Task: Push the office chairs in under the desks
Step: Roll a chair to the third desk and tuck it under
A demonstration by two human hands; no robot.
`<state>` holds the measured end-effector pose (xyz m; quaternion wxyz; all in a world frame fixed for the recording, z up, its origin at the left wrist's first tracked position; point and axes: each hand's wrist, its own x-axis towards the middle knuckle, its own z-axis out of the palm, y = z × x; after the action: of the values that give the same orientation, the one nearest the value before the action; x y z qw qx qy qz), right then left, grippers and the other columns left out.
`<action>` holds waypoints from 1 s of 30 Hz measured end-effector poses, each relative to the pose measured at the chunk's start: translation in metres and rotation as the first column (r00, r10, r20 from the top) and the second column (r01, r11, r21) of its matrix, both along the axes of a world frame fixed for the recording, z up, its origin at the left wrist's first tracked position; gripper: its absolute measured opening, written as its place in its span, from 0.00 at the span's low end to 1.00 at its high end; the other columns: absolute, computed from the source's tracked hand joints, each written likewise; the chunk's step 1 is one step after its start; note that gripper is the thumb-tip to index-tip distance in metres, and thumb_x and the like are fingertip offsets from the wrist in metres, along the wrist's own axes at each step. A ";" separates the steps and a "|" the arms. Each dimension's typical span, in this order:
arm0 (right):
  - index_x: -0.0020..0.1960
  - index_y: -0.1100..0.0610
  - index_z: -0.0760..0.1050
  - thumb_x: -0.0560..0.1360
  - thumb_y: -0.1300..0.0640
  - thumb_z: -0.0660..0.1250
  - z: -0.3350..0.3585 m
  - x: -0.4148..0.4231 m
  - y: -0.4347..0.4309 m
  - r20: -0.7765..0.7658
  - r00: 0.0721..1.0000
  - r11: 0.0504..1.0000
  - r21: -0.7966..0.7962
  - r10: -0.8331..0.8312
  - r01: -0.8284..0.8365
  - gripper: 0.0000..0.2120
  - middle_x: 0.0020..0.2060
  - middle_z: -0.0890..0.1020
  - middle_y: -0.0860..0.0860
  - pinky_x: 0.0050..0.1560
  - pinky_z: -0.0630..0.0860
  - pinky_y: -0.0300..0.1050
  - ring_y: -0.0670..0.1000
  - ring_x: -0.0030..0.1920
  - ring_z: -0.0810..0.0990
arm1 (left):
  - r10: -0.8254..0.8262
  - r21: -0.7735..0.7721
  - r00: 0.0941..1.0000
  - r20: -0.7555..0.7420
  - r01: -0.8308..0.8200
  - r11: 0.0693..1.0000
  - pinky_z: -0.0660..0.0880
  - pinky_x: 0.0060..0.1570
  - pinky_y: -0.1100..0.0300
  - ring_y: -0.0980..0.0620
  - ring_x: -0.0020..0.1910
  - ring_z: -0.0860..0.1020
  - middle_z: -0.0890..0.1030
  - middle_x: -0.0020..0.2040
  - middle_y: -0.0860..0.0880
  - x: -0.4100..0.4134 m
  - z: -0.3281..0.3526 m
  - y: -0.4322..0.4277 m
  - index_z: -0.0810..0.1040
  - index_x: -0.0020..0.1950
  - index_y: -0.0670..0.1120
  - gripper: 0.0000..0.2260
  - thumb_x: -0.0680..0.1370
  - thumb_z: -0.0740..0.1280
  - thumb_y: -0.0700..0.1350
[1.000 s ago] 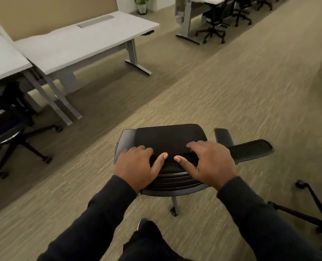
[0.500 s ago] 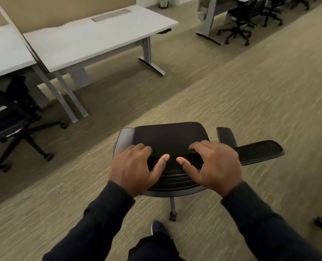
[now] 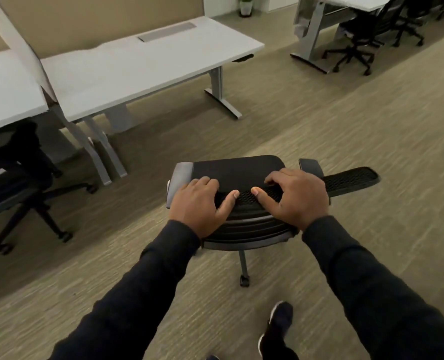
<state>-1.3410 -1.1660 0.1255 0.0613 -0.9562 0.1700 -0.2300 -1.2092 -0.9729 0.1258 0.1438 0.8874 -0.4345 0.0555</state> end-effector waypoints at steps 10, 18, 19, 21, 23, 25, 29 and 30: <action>0.46 0.51 0.81 0.75 0.29 0.57 -0.005 0.157 -0.132 0.024 0.995 0.995 -0.036 0.096 -0.095 0.28 0.37 0.80 0.47 0.37 0.73 0.47 0.52 0.39 0.79 | 0.143 -0.011 0.989 0.036 -0.143 0.990 0.64 0.40 0.55 0.51 0.36 0.72 0.71 0.34 0.54 0.139 -0.005 -0.122 0.70 0.38 0.52 0.23 0.78 0.51 0.68; 0.44 0.51 0.80 0.76 0.28 0.55 -0.004 0.291 -0.220 -0.040 0.981 0.981 -0.050 0.187 -0.189 0.29 0.37 0.79 0.49 0.37 0.69 0.47 0.53 0.39 0.78 | 0.299 -0.009 0.954 0.030 -0.299 0.954 0.67 0.43 0.54 0.48 0.39 0.76 0.75 0.38 0.52 0.249 -0.001 -0.207 0.75 0.40 0.51 0.23 0.78 0.51 0.66; 0.44 0.52 0.81 0.76 0.28 0.54 -0.004 0.309 -0.231 -0.039 0.980 0.979 -0.055 0.194 -0.196 0.30 0.37 0.79 0.49 0.38 0.70 0.47 0.53 0.39 0.78 | 0.311 -0.007 0.950 0.033 -0.311 0.951 0.66 0.43 0.54 0.48 0.39 0.76 0.75 0.38 0.52 0.265 -0.001 -0.218 0.75 0.40 0.51 0.23 0.78 0.50 0.66; 0.43 0.52 0.80 0.75 0.28 0.55 -0.005 0.345 -0.251 -0.031 0.978 0.977 -0.048 0.207 -0.209 0.29 0.37 0.80 0.49 0.38 0.71 0.48 0.54 0.39 0.79 | 0.332 -0.005 0.943 0.036 -0.332 0.943 0.66 0.42 0.54 0.48 0.40 0.77 0.76 0.38 0.52 0.297 0.001 -0.237 0.75 0.40 0.51 0.23 0.78 0.50 0.66; 0.42 0.51 0.80 0.75 0.28 0.55 -0.007 0.382 -0.270 -0.012 0.977 0.976 -0.051 0.212 -0.213 0.29 0.37 0.79 0.48 0.38 0.72 0.48 0.54 0.39 0.79 | 0.350 -0.017 0.936 0.045 -0.349 0.937 0.67 0.43 0.54 0.47 0.41 0.78 0.77 0.38 0.52 0.331 0.000 -0.255 0.76 0.39 0.50 0.23 0.78 0.51 0.65; 0.41 0.51 0.80 0.75 0.28 0.56 -0.008 0.420 -0.288 0.002 0.977 0.975 -0.066 0.211 -0.211 0.28 0.36 0.79 0.48 0.37 0.73 0.47 0.54 0.39 0.79 | 0.354 -0.024 0.934 0.054 -0.353 0.935 0.68 0.44 0.53 0.47 0.42 0.78 0.78 0.39 0.51 0.366 0.000 -0.271 0.76 0.39 0.50 0.23 0.78 0.52 0.65; 0.42 0.50 0.80 0.75 0.28 0.56 -0.007 0.494 -0.319 -0.016 0.975 0.972 -0.080 0.222 -0.223 0.27 0.37 0.80 0.48 0.38 0.74 0.47 0.53 0.40 0.80 | 0.353 -0.023 0.934 0.062 -0.352 0.936 0.69 0.45 0.53 0.46 0.43 0.79 0.79 0.39 0.51 0.438 -0.002 -0.301 0.75 0.39 0.51 0.22 0.78 0.53 0.65; 0.42 0.50 0.80 0.75 0.28 0.56 -0.006 0.513 -0.327 -0.031 0.973 0.969 -0.083 0.230 -0.231 0.27 0.37 0.80 0.48 0.38 0.74 0.48 0.53 0.41 0.80 | 0.348 -0.016 0.936 0.059 -0.347 0.938 0.69 0.45 0.53 0.47 0.43 0.79 0.79 0.39 0.51 0.457 -0.002 -0.307 0.75 0.39 0.51 0.22 0.78 0.52 0.65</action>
<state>-0.8282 -1.4934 0.1194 0.0447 -0.9736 0.0485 -0.2186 -0.7520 -1.2803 0.1238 0.1209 0.9476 -0.2750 0.1083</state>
